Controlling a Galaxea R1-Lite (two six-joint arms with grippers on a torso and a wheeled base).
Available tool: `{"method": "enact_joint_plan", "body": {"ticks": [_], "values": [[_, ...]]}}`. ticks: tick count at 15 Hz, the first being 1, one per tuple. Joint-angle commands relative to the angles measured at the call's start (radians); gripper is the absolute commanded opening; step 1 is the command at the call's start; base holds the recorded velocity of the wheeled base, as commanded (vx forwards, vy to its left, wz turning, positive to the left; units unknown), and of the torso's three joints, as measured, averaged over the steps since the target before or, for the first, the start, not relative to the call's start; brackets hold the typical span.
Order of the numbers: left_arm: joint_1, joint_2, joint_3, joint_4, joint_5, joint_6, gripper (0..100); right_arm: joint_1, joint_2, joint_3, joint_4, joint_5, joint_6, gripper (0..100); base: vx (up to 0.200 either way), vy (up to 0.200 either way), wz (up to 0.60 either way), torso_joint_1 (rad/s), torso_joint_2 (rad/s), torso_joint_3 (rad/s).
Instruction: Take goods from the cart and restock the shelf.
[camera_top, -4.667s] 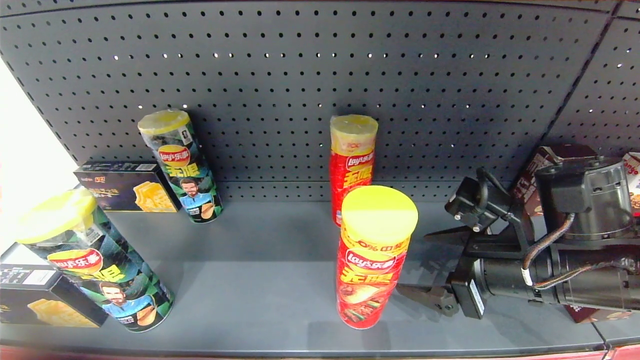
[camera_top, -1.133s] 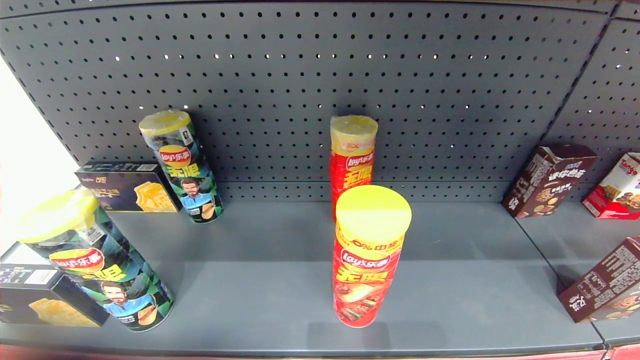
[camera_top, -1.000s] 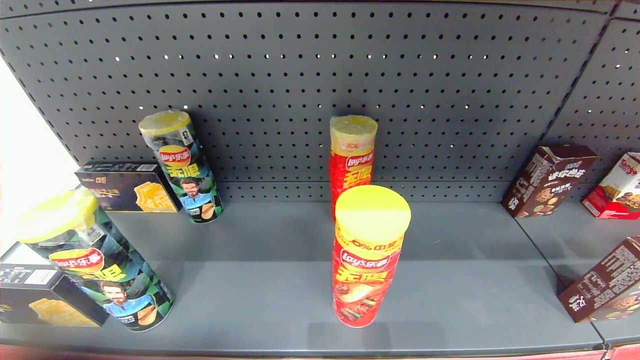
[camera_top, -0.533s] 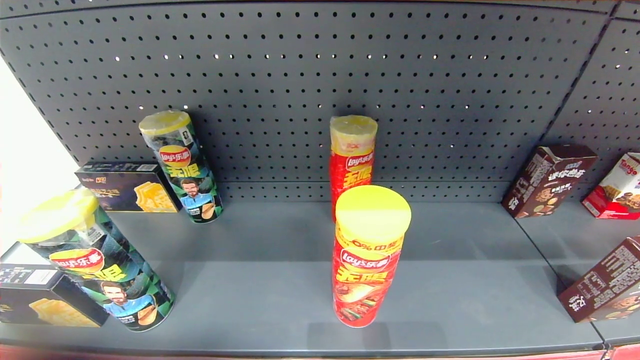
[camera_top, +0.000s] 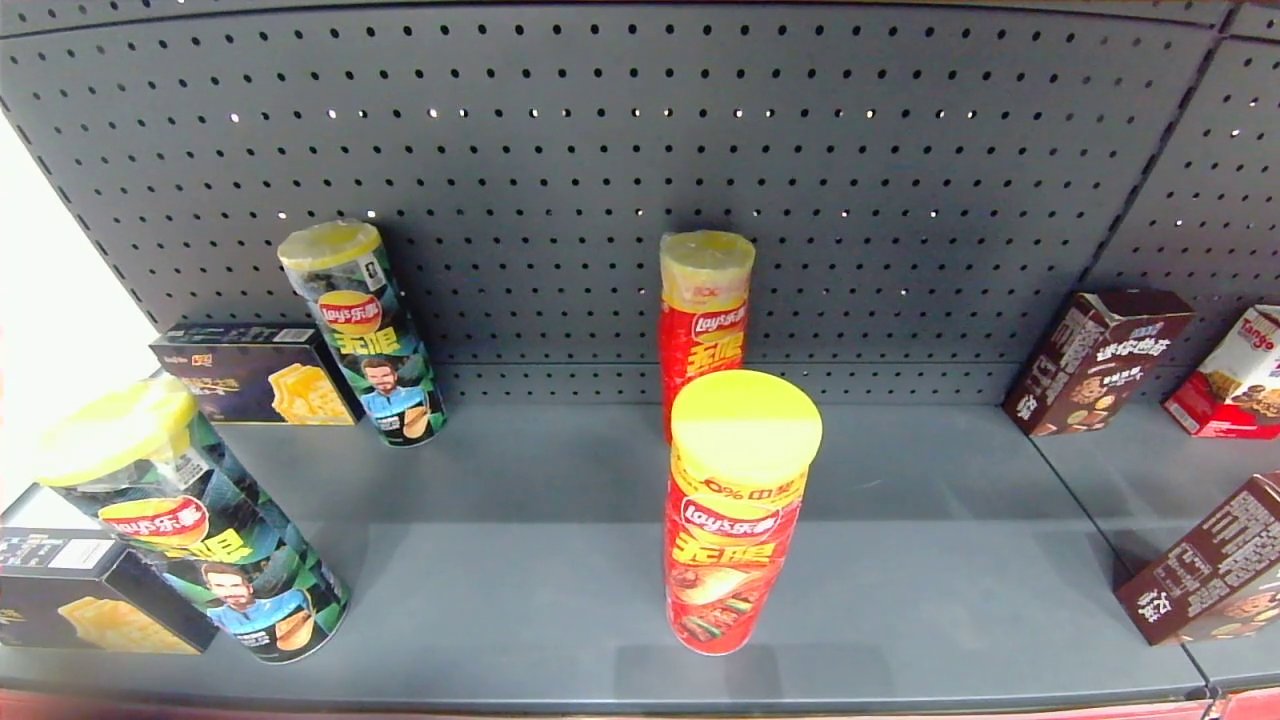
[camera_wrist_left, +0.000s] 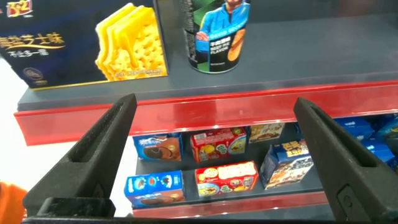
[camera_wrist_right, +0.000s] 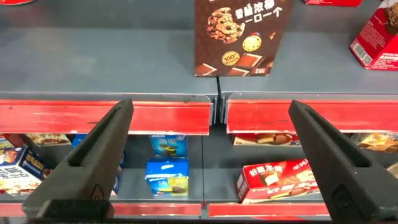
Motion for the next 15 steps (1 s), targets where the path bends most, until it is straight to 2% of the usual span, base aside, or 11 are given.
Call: {"method": "enact_joint_plan", "body": {"ticks": [1,2,4,8,10,15], "values": [[0.0,0.001,0.0,0.0,0.023,-0.001,100,0.0,0.002,0.0,-0.001,0.0,0.0,100,0.0,0.0,0.0,0.0,0.0,0.0],[0.0,0.001,0.0,0.0,0.023,-0.001,100,0.0,0.002,0.0,-0.001,0.0,0.0,100,0.0,-0.2,0.0,-0.002,0.01,-0.002],[0.0,0.001,0.0,0.0,0.021,-0.024,100,0.0,0.002,0.0,-0.001,0.0,0.0,100,0.0,0.0,0.0,0.0,0.0,0.0],[0.0,0.001,0.0,0.0,0.024,-0.026,100,0.0,0.002,0.0,-0.001,0.0,0.002,100,0.0,0.0,0.0,0.0,0.0,0.0],[0.0,0.001,0.0,0.0,0.024,-0.027,100,0.0,0.002,0.0,-0.001,0.0,0.002,100,-0.2,0.0,0.0,0.005,0.0,0.002],[0.0,0.001,0.0,0.0,0.021,-0.024,100,0.0,0.002,0.0,-0.001,0.0,0.002,100,0.0,0.0,0.0,0.0,0.0,0.0]]}}
